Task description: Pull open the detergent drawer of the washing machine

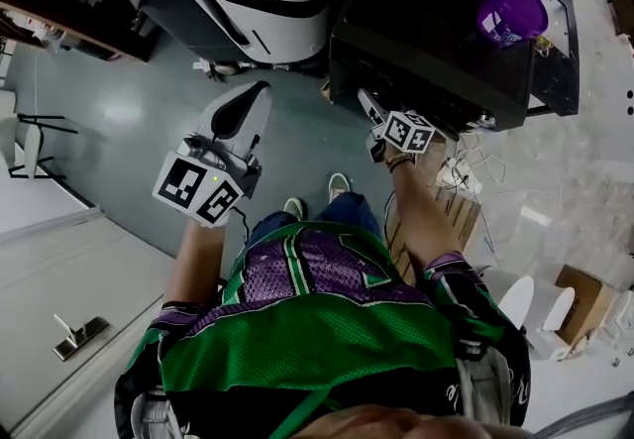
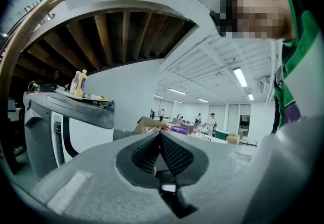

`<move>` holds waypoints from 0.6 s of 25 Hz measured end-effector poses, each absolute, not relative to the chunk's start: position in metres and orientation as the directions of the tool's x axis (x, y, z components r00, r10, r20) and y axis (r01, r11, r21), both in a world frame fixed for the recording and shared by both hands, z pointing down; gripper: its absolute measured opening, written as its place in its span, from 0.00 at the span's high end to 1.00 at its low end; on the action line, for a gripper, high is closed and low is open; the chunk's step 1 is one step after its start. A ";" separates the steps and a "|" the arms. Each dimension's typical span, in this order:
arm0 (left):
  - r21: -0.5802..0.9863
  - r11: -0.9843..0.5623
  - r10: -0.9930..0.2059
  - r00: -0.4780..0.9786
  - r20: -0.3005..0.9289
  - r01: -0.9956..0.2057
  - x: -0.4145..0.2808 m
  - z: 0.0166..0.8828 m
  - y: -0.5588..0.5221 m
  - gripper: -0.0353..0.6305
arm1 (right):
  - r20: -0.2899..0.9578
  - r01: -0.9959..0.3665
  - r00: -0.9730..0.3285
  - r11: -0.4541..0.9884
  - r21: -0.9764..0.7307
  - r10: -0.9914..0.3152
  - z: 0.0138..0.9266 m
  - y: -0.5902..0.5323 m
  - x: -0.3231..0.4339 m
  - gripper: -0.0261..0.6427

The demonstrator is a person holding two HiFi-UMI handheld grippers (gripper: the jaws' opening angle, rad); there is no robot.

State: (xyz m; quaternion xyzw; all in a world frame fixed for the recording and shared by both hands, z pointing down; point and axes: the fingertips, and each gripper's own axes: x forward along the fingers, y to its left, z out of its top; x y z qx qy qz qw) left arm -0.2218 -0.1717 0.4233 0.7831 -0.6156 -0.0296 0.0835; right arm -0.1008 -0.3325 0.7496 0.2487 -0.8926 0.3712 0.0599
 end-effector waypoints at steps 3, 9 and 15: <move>0.151 -0.208 -0.971 0.223 0.083 -0.966 -0.222 0.431 -0.176 0.92 | 0.267 -0.474 -0.868 0.542 -0.694 -0.418 0.764 -0.350 -0.106 0.59; 0.144 -0.164 -0.977 0.181 0.116 -0.976 -0.233 0.437 -0.177 0.92 | 0.277 -0.474 -0.858 0.460 -0.751 -0.432 0.793 -0.377 -0.116 0.59; 0.128 -0.134 -0.978 0.152 0.146 -0.983 -0.244 0.444 -0.182 0.92 | 0.232 -0.427 -0.868 0.421 -0.800 -0.440 0.804 -0.393 -0.123 0.58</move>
